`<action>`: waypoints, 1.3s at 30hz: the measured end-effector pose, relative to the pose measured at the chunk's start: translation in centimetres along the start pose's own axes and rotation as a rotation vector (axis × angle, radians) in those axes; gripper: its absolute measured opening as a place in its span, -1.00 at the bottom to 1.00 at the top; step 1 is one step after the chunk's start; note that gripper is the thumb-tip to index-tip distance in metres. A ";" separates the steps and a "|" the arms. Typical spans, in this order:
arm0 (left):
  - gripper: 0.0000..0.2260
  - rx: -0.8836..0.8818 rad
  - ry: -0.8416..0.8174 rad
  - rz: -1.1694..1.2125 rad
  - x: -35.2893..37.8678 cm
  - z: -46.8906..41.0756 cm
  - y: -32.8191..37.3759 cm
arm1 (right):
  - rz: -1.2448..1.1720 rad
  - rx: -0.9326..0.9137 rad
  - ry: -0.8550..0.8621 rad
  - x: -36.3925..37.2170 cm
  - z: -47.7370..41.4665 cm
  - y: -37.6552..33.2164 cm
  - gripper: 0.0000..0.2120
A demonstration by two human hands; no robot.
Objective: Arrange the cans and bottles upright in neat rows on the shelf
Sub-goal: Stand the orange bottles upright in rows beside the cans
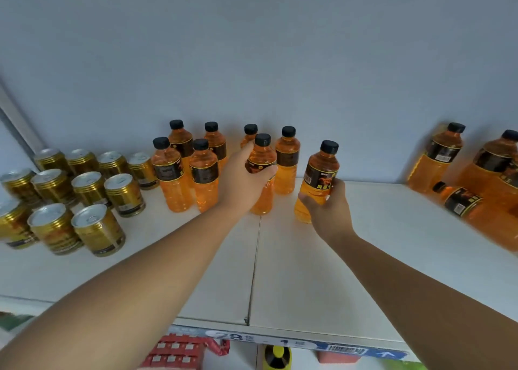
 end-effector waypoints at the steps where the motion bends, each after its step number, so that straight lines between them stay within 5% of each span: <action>1: -0.47 0.012 0.002 -0.010 -0.3 0.0 -0.5 | 0.013 -0.006 -0.016 0.9 -0.1 0.0 -0.42; 11: -0.58 0.031 0.064 -0.084 -1.3 0.7 -2.9 | 0.094 -0.056 -0.124 5.6 -1.2 -0.1 -0.35; 31: -0.28 -0.111 0.040 0.035 -0.4 2.1 -4.7 | 0.149 0.002 -0.192 6.3 -1.4 1.0 -0.35; 39: -0.66 -0.251 -0.072 -0.060 0.2 5.4 -7.7 | 0.173 0.094 -0.157 5.9 0.5 1.1 -0.35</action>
Point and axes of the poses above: each hand's wrist, its own z-axis away from the middle knuckle, its own x-axis out of the palm, y = z × x, the point moved 4 cm from there along -z, towards the middle knuckle, and after that the axes turned 1 degree about -x, right-handed, at the moved point
